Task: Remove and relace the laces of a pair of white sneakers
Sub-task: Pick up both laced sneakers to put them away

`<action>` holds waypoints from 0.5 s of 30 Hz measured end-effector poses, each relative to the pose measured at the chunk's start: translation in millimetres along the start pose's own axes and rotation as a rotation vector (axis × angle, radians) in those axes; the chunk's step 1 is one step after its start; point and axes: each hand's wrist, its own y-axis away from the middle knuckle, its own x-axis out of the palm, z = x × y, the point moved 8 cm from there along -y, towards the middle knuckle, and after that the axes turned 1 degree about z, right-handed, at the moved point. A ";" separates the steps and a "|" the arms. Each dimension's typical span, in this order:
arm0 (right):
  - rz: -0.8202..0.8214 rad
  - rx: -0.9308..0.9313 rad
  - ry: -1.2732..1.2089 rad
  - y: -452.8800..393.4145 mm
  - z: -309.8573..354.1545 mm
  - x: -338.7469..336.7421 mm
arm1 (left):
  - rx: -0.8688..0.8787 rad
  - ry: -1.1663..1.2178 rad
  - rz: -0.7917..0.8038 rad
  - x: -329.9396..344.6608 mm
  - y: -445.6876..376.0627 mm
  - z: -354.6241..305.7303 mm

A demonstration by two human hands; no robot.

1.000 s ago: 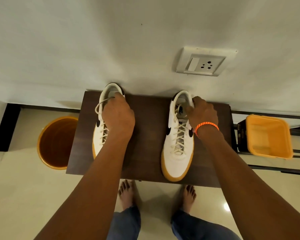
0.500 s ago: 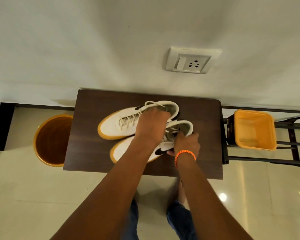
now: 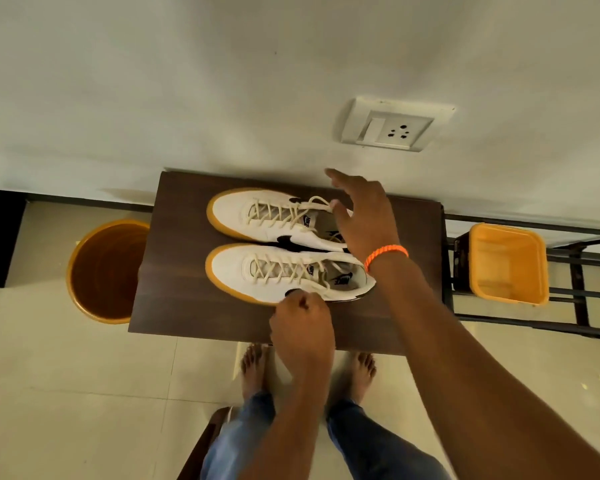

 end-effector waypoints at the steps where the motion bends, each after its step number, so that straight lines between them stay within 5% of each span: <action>1: 0.062 -0.078 0.096 -10.2 4.3 6.3 | -0.105 0.008 0.081 9.5 4.5 14.2; 7: 0.062 -0.179 0.186 -4.0 -1.9 20.5 | -0.609 0.402 0.351 56.1 19.8 31.4; 15: 0.070 -0.158 0.237 -3.7 6.4 27.2 | -0.704 0.529 0.297 81.6 -3.8 18.7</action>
